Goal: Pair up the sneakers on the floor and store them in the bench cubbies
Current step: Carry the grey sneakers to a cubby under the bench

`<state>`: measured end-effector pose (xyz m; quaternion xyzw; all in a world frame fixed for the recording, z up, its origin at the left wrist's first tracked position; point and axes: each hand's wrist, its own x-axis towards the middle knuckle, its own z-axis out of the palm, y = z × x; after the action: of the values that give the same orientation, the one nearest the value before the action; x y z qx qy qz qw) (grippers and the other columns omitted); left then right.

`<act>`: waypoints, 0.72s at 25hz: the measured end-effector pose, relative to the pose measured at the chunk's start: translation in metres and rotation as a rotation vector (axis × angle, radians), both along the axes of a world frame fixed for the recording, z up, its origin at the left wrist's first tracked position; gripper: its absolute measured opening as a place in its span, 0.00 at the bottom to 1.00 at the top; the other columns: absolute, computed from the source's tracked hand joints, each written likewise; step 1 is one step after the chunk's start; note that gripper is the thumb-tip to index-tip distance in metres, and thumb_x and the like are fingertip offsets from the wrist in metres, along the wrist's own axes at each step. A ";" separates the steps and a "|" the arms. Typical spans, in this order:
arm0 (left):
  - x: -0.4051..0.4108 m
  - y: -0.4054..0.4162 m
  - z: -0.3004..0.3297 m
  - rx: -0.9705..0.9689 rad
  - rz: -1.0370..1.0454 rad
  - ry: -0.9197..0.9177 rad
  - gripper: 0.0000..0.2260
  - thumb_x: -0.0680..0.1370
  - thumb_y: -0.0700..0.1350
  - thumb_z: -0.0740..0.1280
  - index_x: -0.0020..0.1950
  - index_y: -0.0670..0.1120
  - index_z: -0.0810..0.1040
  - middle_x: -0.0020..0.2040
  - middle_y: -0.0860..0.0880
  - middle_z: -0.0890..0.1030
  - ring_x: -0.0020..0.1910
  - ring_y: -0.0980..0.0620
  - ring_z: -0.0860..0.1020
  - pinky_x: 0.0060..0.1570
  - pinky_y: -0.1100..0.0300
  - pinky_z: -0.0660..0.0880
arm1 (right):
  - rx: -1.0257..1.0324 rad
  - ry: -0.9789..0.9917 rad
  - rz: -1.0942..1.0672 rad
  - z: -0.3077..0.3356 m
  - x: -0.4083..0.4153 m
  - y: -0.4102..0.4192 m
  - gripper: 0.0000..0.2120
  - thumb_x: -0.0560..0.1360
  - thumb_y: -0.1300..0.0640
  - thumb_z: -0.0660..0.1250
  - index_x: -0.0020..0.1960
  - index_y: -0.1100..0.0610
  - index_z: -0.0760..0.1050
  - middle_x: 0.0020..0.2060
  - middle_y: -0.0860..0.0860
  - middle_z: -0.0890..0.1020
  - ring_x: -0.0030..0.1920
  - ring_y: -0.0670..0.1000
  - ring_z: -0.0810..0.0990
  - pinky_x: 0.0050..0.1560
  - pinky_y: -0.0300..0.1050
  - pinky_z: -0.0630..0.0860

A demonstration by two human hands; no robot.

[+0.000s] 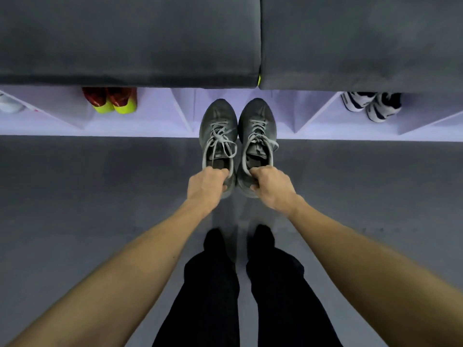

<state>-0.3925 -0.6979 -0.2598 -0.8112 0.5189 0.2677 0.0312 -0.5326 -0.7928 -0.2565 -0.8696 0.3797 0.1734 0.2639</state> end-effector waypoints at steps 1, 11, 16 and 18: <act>0.006 -0.011 -0.024 -0.011 0.002 -0.003 0.04 0.78 0.46 0.66 0.51 0.47 0.76 0.48 0.44 0.79 0.48 0.41 0.79 0.38 0.56 0.68 | -0.020 -0.003 0.005 -0.022 0.007 -0.012 0.05 0.75 0.58 0.66 0.50 0.56 0.74 0.51 0.57 0.80 0.51 0.63 0.79 0.44 0.51 0.75; 0.091 -0.109 -0.220 -0.171 -0.013 -0.193 0.08 0.78 0.47 0.67 0.55 0.47 0.76 0.53 0.44 0.81 0.52 0.41 0.80 0.49 0.53 0.74 | -0.186 -0.059 0.034 -0.211 0.099 -0.111 0.15 0.77 0.55 0.65 0.63 0.53 0.73 0.56 0.58 0.79 0.56 0.61 0.79 0.55 0.51 0.75; 0.133 -0.160 -0.267 -0.200 0.028 -0.266 0.08 0.78 0.44 0.66 0.57 0.46 0.76 0.53 0.42 0.81 0.52 0.39 0.80 0.49 0.53 0.74 | -0.285 -0.103 0.047 -0.260 0.147 -0.156 0.14 0.77 0.57 0.63 0.62 0.53 0.73 0.58 0.57 0.79 0.58 0.61 0.78 0.55 0.48 0.75; 0.144 -0.175 -0.275 -0.182 0.054 -0.280 0.09 0.79 0.44 0.65 0.58 0.47 0.76 0.54 0.42 0.80 0.53 0.39 0.80 0.49 0.53 0.75 | -0.292 -0.106 0.047 -0.272 0.162 -0.172 0.13 0.76 0.57 0.64 0.60 0.54 0.73 0.58 0.58 0.78 0.59 0.61 0.78 0.56 0.49 0.74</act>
<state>-0.2483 -0.8730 -0.5351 -0.8537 0.5097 0.1046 0.0223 -0.3703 -0.9644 -0.5280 -0.9153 0.3658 0.0766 0.1502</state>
